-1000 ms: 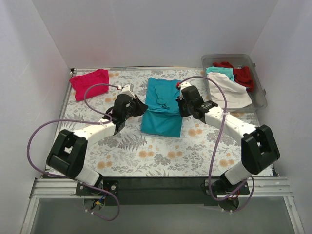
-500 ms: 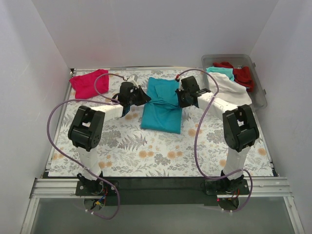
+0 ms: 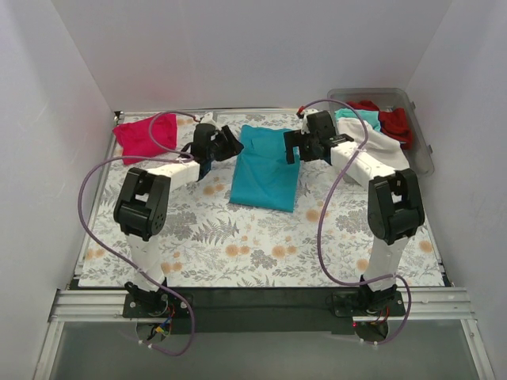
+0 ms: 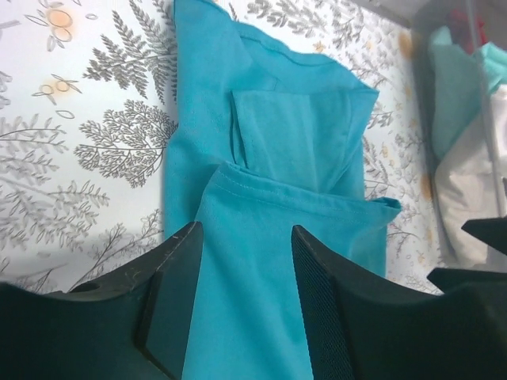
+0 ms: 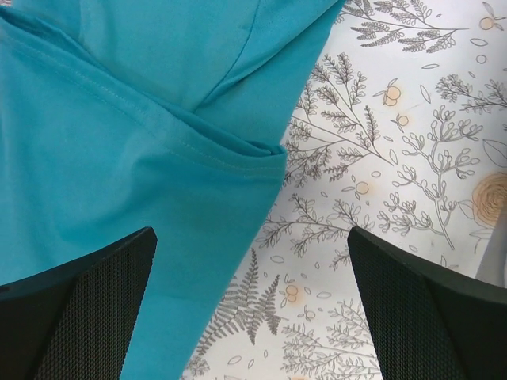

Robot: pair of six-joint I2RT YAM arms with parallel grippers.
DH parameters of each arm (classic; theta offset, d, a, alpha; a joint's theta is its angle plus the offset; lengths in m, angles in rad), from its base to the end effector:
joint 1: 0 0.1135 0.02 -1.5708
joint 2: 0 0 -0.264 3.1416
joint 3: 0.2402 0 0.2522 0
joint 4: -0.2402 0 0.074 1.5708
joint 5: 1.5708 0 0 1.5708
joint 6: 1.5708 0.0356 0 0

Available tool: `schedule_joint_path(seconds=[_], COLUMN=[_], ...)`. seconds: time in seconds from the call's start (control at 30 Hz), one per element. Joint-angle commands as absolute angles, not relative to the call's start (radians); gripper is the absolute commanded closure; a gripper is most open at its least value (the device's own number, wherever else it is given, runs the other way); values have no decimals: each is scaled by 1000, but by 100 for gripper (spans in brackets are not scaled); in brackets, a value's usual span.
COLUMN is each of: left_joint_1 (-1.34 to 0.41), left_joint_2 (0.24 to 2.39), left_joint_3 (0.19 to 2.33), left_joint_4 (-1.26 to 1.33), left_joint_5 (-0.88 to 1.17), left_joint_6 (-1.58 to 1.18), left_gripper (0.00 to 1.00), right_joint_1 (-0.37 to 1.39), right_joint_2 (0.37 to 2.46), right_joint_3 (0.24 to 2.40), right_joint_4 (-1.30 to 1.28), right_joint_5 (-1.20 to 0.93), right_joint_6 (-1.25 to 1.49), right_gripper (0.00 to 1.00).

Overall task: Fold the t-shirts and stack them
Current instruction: Fold the tshirt

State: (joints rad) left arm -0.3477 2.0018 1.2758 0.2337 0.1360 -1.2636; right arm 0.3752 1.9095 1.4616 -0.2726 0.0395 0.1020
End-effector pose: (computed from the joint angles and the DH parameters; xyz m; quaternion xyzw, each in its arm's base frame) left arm 0.4211 -0.1577 0.1840 -0.3472 0.7833 -0.4099 0.3128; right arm 0.4070 0.1588 0.2382 -0.1160 0.9034 0.0800 0.4049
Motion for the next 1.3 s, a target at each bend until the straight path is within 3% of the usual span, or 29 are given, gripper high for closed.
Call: schedule_joint_path(seconds=[0.0, 0.6, 0.97, 1.2, 1.27], left_joint_1=[-342, -425, -426, -426, -426], left_joint_2=[1841, 1580, 1536, 1585, 1586], left_joint_3=[1223, 690, 583, 589, 588], left_joint_4=[255, 331, 417, 492, 509], left_joint_5=[52, 68, 106, 153, 156], left_joint_6=[-1267, -1310, -1345, -1361, -1362], left_gripper=[54, 62, 65, 66, 66], right_joint_1=[380, 517, 517, 517, 517], right_joint_2=[1758, 1485, 1479, 1520, 1543], right_joint_3=[1413, 869, 788, 801, 810], right_joint_4=[-253, -54, 51, 98, 103], right_joint_5=[17, -83, -97, -97, -100], right_joint_6=[103, 216, 247, 256, 259], right_gripper=[2, 2, 2, 10, 18])
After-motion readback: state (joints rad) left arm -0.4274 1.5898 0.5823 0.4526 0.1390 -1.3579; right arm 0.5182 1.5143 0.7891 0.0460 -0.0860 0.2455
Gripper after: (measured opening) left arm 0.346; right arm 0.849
